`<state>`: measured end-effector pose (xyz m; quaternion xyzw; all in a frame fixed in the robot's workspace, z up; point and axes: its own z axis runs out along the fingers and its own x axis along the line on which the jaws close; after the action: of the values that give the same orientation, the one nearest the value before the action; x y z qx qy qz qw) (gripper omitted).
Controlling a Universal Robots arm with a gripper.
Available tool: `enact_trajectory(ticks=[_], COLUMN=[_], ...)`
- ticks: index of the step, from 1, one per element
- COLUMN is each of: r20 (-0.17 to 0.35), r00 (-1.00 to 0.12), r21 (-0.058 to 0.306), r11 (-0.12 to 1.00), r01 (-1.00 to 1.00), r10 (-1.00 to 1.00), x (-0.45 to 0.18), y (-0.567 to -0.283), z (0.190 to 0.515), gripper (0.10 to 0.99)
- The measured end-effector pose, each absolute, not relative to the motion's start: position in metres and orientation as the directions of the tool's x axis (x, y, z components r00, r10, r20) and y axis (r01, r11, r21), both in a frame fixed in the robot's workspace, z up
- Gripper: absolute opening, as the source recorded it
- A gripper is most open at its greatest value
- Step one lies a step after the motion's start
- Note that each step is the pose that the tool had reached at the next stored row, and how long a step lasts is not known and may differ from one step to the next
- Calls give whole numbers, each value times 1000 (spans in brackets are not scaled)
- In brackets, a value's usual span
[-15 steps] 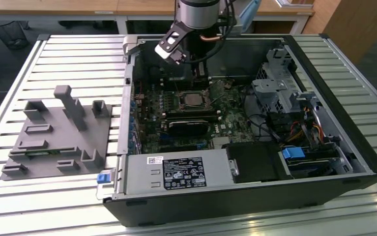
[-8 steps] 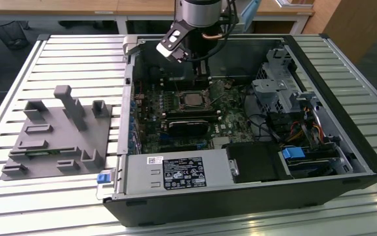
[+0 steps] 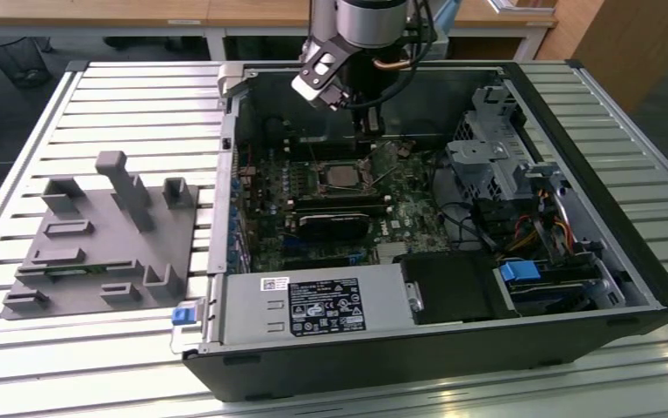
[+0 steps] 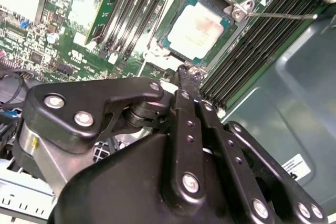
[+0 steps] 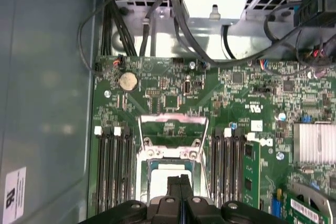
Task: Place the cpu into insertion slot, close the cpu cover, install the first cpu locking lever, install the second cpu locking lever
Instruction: 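Close the cpu cover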
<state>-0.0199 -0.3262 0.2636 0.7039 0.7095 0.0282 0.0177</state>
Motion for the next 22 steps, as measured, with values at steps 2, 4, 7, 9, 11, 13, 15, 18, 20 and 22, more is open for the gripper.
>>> enact_trajectory(ticks=[2,4,7,9,11,13,15,18,20,22], r20=[15,15,15,15,15,15,15,15,15,15], r00=[-8,-8,-9,-9,-9,-9,-9,-9,-9,-9], r21=[65,65,65,65,65,65,65,65,65,65], r11=[7,7,8,8,8,8,8,8,8,8], r01=[998,998,998,998,998,998,998,998,998,998], r10=[1000,1000,1000,1000,1000,1000,1000,1000,1000,1000], x=[-18,-16,-14,-13,-13,-12,-11,-10,-9,-8], y=[-326,-326,-326,-326,-326,-326,-326,-326,-326,-326], z=[264,264,264,264,264,264,264,264,264,264], gripper=[106,106,106,106,106,106,106,106,106,106])
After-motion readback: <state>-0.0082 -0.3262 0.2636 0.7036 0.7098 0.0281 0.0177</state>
